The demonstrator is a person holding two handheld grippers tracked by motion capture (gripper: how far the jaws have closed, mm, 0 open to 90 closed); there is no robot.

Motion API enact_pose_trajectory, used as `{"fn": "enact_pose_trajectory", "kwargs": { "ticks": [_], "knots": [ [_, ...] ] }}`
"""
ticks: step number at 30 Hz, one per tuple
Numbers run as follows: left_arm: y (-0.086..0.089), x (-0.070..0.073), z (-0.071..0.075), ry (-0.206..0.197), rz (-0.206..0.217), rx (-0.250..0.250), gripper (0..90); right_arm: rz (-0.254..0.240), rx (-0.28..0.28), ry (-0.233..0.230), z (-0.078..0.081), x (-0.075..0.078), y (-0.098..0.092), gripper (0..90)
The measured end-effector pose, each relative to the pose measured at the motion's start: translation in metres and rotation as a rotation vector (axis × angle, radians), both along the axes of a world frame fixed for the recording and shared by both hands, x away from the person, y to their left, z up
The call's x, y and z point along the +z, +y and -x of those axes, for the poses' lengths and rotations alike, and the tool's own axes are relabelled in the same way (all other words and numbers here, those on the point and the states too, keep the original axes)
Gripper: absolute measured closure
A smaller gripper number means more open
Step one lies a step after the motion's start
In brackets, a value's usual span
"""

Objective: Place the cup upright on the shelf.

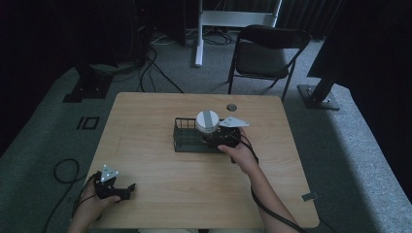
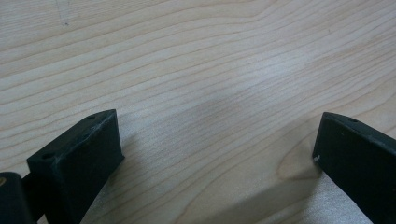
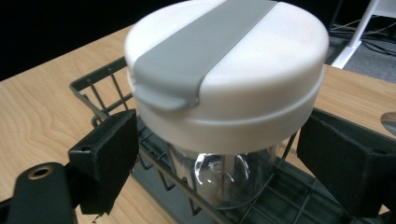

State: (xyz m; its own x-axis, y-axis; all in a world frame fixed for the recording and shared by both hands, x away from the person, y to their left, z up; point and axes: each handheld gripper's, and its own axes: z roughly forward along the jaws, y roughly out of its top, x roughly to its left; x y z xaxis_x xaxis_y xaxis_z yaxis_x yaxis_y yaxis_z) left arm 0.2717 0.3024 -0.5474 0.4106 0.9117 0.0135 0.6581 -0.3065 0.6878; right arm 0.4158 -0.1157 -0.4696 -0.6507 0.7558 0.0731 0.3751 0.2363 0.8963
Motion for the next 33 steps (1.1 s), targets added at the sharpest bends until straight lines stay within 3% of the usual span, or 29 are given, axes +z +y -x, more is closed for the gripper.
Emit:
{"fn": "enact_pose_trajectory", "kwargs": {
  "ticks": [15, 33],
  "knots": [
    [0.000, 0.000, 0.000, 0.000, 0.000, 0.000, 1.5, -0.045, 0.017, -0.020, 0.009, 0.005, -0.012, 12.0],
    [0.000, 0.000, 0.000, 0.000, 0.000, 0.000, 1.5, -0.078, 0.014, -0.055, 0.028, 0.013, -0.043, 12.0]
  ]
}}
